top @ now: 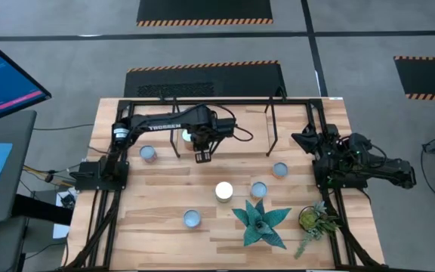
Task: Pick and place cans onto a shelf
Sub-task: Adjust the canned beans on the shelf, then put the canned pears on the shelf
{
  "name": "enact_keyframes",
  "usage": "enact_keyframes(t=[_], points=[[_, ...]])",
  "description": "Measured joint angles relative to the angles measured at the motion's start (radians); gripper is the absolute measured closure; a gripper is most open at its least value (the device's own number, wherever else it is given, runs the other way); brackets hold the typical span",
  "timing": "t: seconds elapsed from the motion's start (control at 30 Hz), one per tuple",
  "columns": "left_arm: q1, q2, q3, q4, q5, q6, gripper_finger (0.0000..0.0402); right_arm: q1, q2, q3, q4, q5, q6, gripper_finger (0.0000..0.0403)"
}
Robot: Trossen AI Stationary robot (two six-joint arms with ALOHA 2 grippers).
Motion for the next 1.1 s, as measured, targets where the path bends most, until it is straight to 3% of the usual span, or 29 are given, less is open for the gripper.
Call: enact_keyframes(t=[0.3,0.53,0.77,0.9,1.03,1.1], points=[[0.025,0.002,0.000,-0.026,-0.058,-0.002,0.0324,0.000,0.000,0.000,-0.004,0.000,0.000,0.0365],[0.024,0.002,0.000,-0.026,-0.048,-0.015,0.0324,0.000,0.000,0.000,-0.004,0.000,0.000,0.0365],[0.015,-0.001,0.089,-0.026,0.057,-0.072,0.0324,0.000,0.000,0.000,-0.004,0.000,0.000,0.0365],[-0.016,-0.003,0.149,-0.025,0.189,-0.120,0.0324,0.000,0.000,0.000,-0.004,0.000,-0.002,0.0365],[-0.072,-0.003,0.150,-0.026,0.199,-0.080,0.0324,0.000,0.000,0.000,-0.004,0.000,-0.039,0.0365],[-0.095,-0.003,0.150,-0.026,0.212,-0.135,0.0324,0.000,0.000,0.000,-0.004,0.001,-0.041,0.0365]])
